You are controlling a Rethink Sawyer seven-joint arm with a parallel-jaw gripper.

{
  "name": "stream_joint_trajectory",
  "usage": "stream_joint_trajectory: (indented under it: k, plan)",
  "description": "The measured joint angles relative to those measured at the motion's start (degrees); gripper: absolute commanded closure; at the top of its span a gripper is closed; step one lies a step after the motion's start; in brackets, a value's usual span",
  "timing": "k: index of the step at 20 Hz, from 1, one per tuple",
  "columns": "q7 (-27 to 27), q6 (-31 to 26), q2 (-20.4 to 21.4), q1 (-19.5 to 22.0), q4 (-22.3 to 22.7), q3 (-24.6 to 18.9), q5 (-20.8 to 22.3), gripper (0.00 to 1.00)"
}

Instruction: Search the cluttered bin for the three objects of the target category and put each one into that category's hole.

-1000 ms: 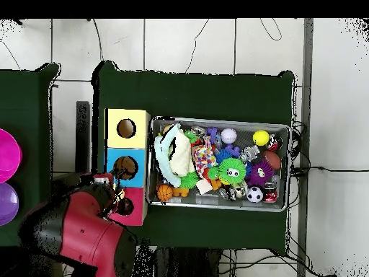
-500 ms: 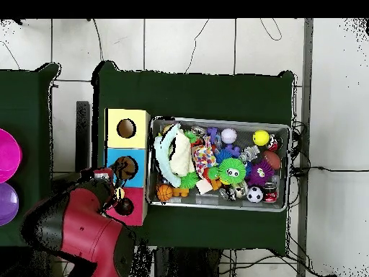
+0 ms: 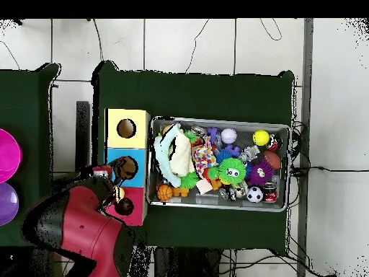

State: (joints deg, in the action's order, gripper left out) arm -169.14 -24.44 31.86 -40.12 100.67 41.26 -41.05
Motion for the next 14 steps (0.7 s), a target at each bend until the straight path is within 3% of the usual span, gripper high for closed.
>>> stream_joint_trajectory:
  k: [14]
  plan:
    - [0.0,5.02,-3.07,0.0,0.01,-1.47,-2.81,0.0]
